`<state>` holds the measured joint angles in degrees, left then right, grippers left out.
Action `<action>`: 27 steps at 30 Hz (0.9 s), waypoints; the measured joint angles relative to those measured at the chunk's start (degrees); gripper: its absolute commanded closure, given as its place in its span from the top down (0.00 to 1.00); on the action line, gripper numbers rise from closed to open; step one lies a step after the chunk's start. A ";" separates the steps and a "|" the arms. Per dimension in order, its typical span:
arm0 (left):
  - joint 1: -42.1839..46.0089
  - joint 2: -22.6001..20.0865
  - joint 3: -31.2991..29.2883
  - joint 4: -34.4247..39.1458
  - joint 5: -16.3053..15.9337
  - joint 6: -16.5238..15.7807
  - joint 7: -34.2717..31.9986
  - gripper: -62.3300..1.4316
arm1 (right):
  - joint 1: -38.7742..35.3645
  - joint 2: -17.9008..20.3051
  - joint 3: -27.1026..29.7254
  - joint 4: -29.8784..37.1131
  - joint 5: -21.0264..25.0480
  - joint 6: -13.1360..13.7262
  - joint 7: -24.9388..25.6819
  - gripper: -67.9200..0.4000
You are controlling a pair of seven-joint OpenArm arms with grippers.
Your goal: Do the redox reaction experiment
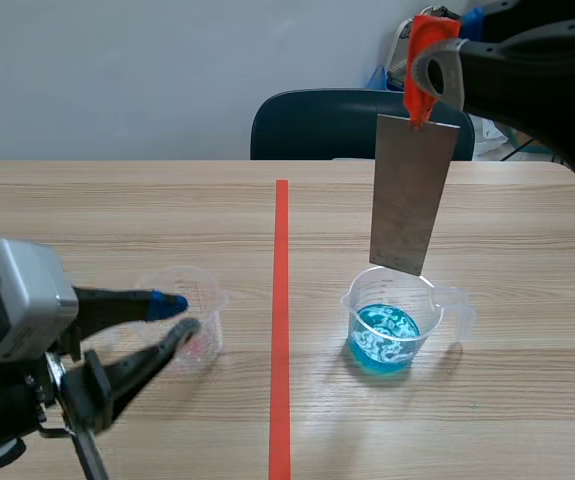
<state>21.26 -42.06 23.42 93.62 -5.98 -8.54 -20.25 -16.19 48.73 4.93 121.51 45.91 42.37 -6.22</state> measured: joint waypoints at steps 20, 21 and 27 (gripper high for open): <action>-9.11 6.58 0.00 -2.45 -0.07 0.92 5.51 0.05 | 0.00 0.00 0.00 0.00 0.00 0.00 -0.09 0.02; -9.86 7.30 0.00 -3.32 -0.07 0.26 5.49 0.05 | 0.00 0.00 0.00 0.00 0.00 0.00 -0.09 0.02; -13.33 10.67 -0.11 -8.02 1.20 -5.73 5.51 0.05 | 0.00 0.00 0.00 0.00 0.00 0.00 -0.09 0.02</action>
<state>7.92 -31.40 23.31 85.60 -4.78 -14.26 -14.74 -16.19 48.73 4.93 121.51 45.91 42.37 -6.31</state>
